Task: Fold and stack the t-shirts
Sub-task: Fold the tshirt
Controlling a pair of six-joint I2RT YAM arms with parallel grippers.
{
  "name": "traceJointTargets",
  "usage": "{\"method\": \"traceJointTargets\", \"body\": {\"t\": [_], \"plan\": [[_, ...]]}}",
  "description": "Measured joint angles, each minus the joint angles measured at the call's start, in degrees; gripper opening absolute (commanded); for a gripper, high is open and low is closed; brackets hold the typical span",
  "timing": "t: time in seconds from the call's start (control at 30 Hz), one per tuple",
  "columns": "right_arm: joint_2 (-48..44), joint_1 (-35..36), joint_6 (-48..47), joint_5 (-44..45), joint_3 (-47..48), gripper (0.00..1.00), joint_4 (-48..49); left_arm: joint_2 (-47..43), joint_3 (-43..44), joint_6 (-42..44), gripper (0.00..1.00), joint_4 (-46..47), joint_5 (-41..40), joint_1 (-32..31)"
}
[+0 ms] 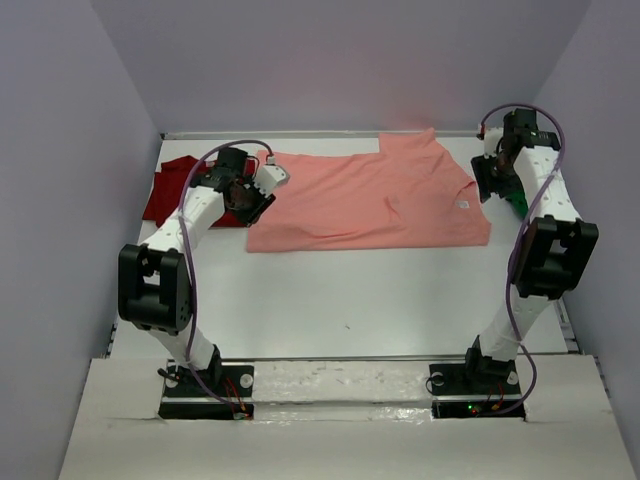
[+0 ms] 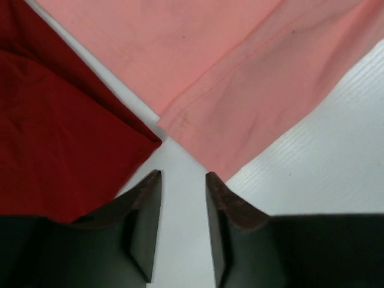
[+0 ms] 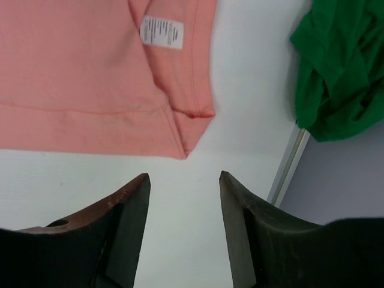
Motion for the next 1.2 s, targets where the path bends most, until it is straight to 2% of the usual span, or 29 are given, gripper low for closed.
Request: {"method": "traceJointTargets", "body": {"t": [0.03, 0.07, 0.1, 0.13, 0.2, 0.23, 0.3, 0.37, 0.43, 0.47, 0.6, 0.7, 0.8, 0.9, 1.1, 1.17, 1.2], "plan": [[0.87, 0.00, 0.52, -0.09, 1.62, 0.47, 0.31, 0.15, 0.50, -0.63, 0.30, 0.52, 0.74, 0.50], [1.84, 0.00, 0.87, -0.31, 3.21, 0.45, 0.37, 0.37, 1.44, -1.42, 0.27, 0.83, 1.75, 1.14], [3.30, 0.00, 1.73, -0.96, 5.92, 0.43, 0.70, 0.94, 3.19, -2.49, 0.18, 1.07, 3.65, 2.12], [4.63, 0.00, 2.05, -1.33, 7.93, 0.43, 1.29, 1.53, 4.70, -3.15, 0.13, 1.73, 4.74, 3.04], [6.73, 0.00, 2.93, -2.29, 11.52, 0.41, 1.60, 3.74, 9.31, -4.96, 0.12, 2.80, 8.04, 5.07], [9.27, 0.00, 3.54, -3.06, 15.23, 0.40, 2.14, 4.81, 11.10, -5.70, 0.16, 3.58, 9.20, 5.70], [12.20, 0.00, 4.26, -4.20, 19.74, 0.40, 2.29, 8.48, 16.50, -6.97, 0.41, 4.26, 12.02, 7.19], [15.52, 0.00, 4.85, -5.29, 24.24, 0.43, 2.69, 12.33, 20.39, -7.98, 0.43, 5.40, 14.36, 8.02], [18.71, 0.00, 5.62, -6.73, 27.63, 0.43, 2.69, 15.69, 22.80, -8.52, 0.53, 6.10, 16.28, 8.37], [20.61, 0.00, 6.10, -7.80, 29.73, 0.43, 2.69, 17.86, 24.09, -8.90, 0.73, 6.10, 17.62, 8.57], [28.06, 0.17, 7.26, -11.63, 37.09, 0.40, 2.34, 28.04, 32.35, -11.23, 0.78, 4.74, 23.37, 9.57], [32.52, 0.55, 7.39, -13.92, 39.78, 0.13, 2.19, 34.23, 38.80, -13.16, 0.77, 4.20, 26.49, 10.58], [33.59, 1.84, 6.71, -14.56, 37.55, 0.00, 2.32, 36.37, 40.59, -14.95, 0.77, 4.59, 28.09, 11.23], [33.62, 3.63, 5.62, -13.29, 35.58, 0.00, 2.75, 36.41, 40.59, -16.37, 0.73, 5.62, 29.09, 11.52], [33.99, 7.32, 4.39, -9.62, 35.93, 0.00, 3.54, 37.09, 40.59, -18.10, 0.54, 7.58, 27.67, 9.55], [34.64, 7.78, 4.11, -8.48, 36.72, 0.00, 4.02, 37.70, 40.59, -18.67, 0.51, 8.20, 25.90, 8.55], [35.04, 7.82, 3.93, -7.67, 36.87, 0.14, 4.35, 38.12, 40.59, -18.80, 0.46, 8.39, 24.87, 8.11]]}}
